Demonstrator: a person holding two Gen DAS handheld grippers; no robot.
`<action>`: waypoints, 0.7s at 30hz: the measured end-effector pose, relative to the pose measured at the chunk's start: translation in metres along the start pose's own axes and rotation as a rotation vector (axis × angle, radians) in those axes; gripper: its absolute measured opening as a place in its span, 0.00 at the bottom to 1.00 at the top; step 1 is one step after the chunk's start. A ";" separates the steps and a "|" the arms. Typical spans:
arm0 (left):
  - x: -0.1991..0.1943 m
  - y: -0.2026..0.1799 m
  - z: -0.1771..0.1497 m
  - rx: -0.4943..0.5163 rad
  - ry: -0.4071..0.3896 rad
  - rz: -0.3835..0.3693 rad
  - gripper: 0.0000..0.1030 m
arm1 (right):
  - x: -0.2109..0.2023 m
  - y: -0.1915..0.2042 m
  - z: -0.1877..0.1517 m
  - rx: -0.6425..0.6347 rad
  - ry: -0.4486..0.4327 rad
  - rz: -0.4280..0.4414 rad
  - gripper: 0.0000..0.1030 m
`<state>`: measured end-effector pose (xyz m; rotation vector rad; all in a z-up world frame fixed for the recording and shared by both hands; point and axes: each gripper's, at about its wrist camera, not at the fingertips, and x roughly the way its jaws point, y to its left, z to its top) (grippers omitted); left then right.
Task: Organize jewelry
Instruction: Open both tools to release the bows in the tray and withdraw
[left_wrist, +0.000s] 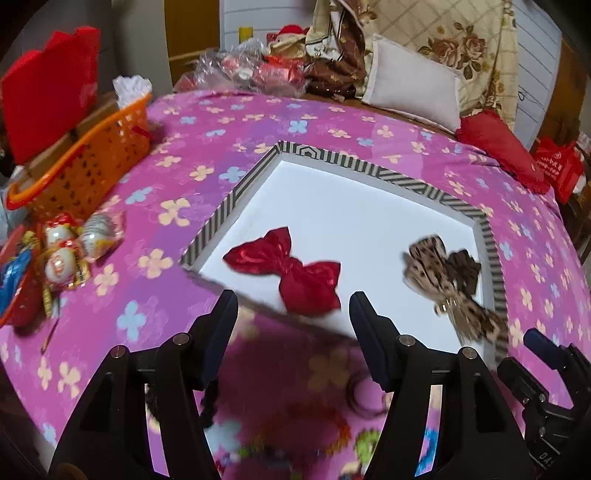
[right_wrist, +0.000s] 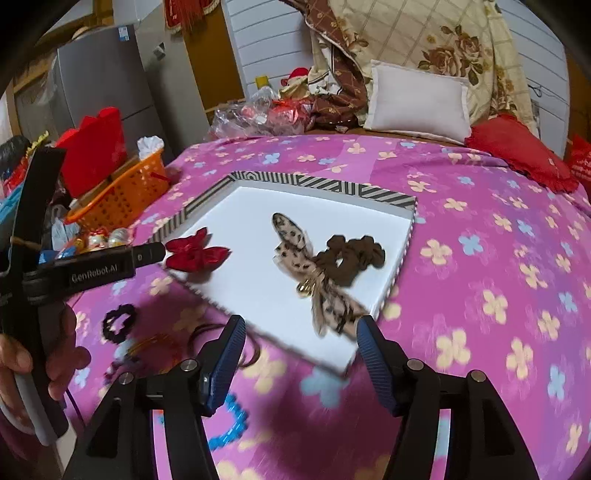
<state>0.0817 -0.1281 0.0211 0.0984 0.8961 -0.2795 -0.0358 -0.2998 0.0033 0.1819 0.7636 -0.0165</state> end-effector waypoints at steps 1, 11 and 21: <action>-0.008 -0.002 -0.007 0.010 -0.008 0.004 0.61 | -0.005 0.002 -0.004 0.011 0.000 0.001 0.59; -0.060 0.000 -0.059 0.023 -0.057 0.015 0.61 | -0.039 0.024 -0.037 0.039 -0.007 0.019 0.64; -0.087 0.017 -0.101 -0.022 -0.067 0.043 0.61 | -0.060 0.045 -0.059 0.012 -0.012 0.011 0.67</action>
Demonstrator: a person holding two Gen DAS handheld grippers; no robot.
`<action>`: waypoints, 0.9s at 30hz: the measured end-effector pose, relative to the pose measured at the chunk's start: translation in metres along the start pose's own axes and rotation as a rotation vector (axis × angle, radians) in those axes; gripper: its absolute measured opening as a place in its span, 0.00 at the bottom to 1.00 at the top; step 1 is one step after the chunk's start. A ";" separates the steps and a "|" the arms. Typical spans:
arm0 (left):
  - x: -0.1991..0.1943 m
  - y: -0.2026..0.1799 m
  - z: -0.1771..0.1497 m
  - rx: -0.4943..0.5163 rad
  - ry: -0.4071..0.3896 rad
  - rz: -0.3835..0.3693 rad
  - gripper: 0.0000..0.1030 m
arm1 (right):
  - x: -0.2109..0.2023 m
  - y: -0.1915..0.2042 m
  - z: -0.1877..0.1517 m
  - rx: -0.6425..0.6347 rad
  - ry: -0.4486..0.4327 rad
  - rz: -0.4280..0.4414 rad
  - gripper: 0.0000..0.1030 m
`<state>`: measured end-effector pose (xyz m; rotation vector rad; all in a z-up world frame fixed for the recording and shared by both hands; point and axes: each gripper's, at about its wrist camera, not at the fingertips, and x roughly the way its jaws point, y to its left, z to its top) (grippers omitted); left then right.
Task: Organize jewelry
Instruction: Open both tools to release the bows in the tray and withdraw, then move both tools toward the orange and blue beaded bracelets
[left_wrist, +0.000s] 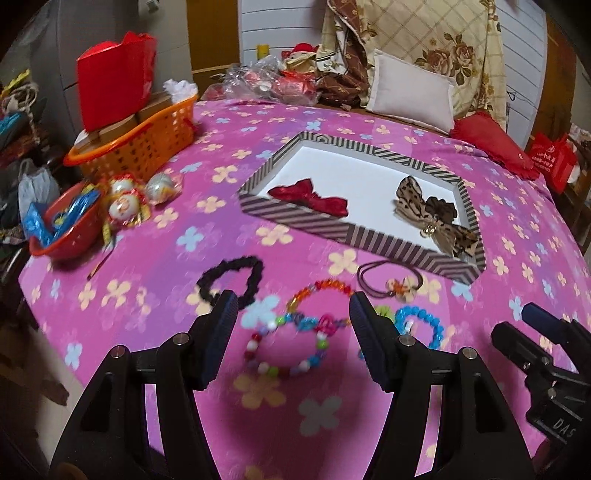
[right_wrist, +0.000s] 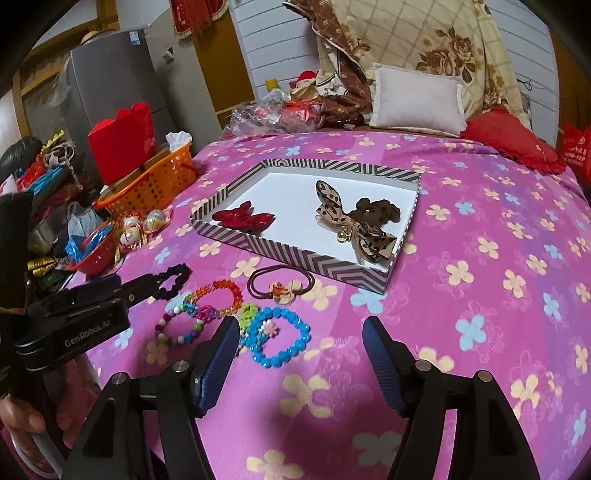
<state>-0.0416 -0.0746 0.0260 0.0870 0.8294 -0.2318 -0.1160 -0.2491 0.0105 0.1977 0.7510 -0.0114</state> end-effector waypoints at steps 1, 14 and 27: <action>-0.002 0.005 -0.005 -0.013 0.002 0.002 0.61 | -0.001 -0.001 -0.001 0.000 -0.001 -0.004 0.69; -0.007 0.058 -0.038 -0.128 0.050 0.027 0.61 | 0.001 0.000 -0.018 -0.010 0.034 -0.022 0.74; 0.006 0.076 -0.046 -0.165 0.089 0.038 0.61 | 0.015 0.004 -0.029 -0.054 0.073 0.003 0.74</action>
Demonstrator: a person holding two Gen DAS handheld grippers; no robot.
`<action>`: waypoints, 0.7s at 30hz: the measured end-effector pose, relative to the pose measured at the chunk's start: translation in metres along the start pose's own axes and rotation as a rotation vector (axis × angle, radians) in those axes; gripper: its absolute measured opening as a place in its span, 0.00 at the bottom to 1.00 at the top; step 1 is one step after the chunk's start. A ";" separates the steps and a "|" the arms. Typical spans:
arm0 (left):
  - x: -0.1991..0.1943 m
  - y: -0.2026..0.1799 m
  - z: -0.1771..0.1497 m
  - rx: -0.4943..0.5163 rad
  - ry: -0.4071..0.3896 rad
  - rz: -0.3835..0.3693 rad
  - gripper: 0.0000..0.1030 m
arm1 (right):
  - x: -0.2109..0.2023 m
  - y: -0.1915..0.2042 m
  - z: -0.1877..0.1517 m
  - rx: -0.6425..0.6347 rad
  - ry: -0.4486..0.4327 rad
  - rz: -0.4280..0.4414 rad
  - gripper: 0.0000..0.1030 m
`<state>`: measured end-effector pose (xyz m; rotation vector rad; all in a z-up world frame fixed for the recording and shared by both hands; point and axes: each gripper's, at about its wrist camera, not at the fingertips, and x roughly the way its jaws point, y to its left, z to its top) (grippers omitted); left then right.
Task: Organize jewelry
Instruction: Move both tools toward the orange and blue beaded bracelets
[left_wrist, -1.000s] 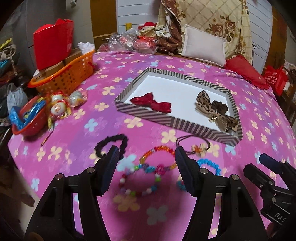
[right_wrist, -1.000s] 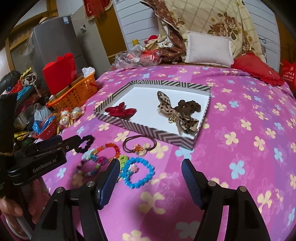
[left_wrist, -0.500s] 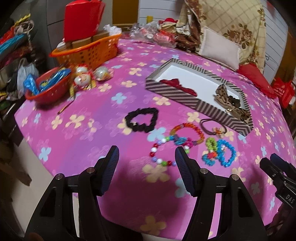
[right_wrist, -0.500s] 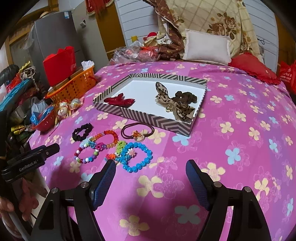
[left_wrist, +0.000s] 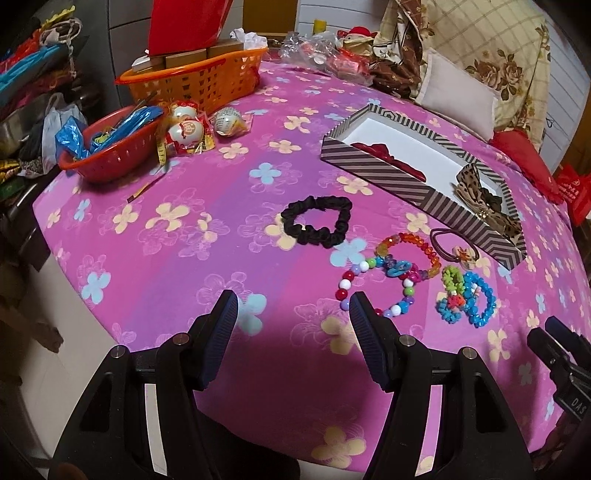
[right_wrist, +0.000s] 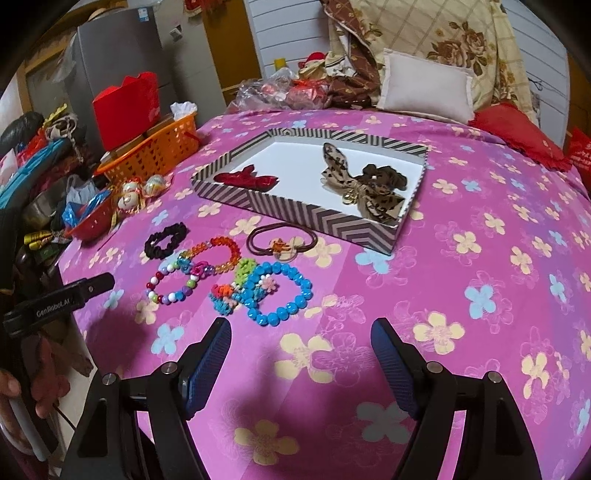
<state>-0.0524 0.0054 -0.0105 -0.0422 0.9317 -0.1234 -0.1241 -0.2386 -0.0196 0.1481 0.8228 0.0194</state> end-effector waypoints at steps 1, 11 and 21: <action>0.002 0.001 0.000 -0.002 0.003 0.002 0.61 | 0.001 0.001 0.000 -0.003 0.002 0.004 0.74; 0.011 0.003 0.001 0.000 0.024 -0.008 0.61 | 0.015 0.014 -0.002 -0.045 0.025 0.029 0.74; 0.017 -0.007 0.003 0.025 0.037 -0.031 0.61 | 0.024 0.017 -0.001 -0.053 0.035 0.052 0.74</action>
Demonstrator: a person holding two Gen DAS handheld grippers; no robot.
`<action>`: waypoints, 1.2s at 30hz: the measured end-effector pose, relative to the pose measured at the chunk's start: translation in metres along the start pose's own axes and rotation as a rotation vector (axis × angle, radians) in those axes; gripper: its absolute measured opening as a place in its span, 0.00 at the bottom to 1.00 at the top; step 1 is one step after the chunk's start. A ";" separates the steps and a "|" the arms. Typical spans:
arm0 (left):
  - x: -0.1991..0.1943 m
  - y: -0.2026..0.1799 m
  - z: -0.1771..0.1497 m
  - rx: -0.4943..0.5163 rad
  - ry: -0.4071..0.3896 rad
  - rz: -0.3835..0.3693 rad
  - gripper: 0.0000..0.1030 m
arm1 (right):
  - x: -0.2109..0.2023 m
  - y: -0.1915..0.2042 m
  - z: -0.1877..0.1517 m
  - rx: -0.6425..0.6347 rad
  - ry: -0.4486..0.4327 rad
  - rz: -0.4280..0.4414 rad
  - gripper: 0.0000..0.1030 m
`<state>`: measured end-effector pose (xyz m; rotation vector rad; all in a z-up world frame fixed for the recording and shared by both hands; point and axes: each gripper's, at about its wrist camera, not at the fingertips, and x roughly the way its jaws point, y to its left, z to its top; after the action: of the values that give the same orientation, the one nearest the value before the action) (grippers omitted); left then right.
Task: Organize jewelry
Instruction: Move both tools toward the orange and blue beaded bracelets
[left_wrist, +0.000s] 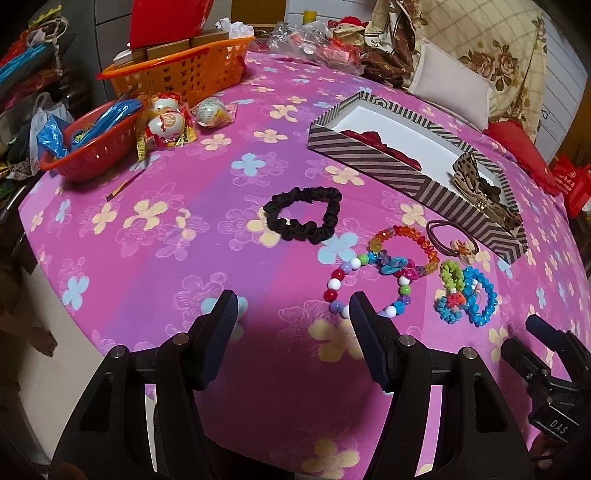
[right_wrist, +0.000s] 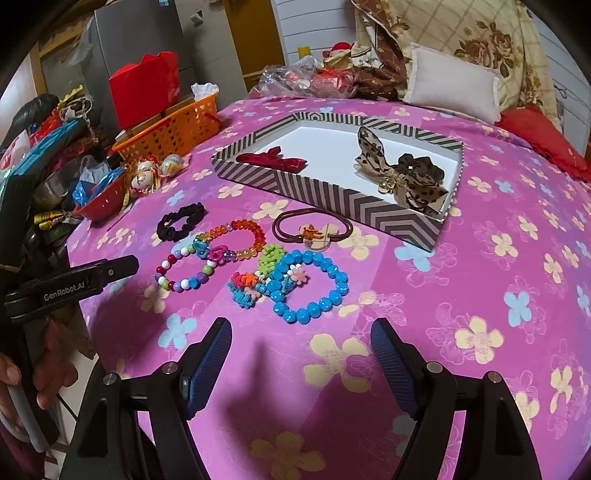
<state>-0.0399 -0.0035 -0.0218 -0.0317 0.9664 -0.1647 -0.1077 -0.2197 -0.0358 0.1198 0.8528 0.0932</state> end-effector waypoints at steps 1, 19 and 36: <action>0.001 0.000 0.001 0.000 0.002 -0.003 0.61 | 0.001 0.001 0.000 -0.003 0.000 0.001 0.74; 0.025 -0.044 0.025 0.169 0.068 -0.126 0.61 | 0.004 -0.020 0.001 0.056 0.006 0.016 0.74; 0.067 -0.075 0.065 0.223 0.141 -0.048 0.61 | 0.010 -0.026 0.005 0.059 0.000 0.008 0.74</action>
<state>0.0408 -0.0909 -0.0320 0.1636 1.0833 -0.3215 -0.0965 -0.2448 -0.0439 0.1784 0.8558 0.0762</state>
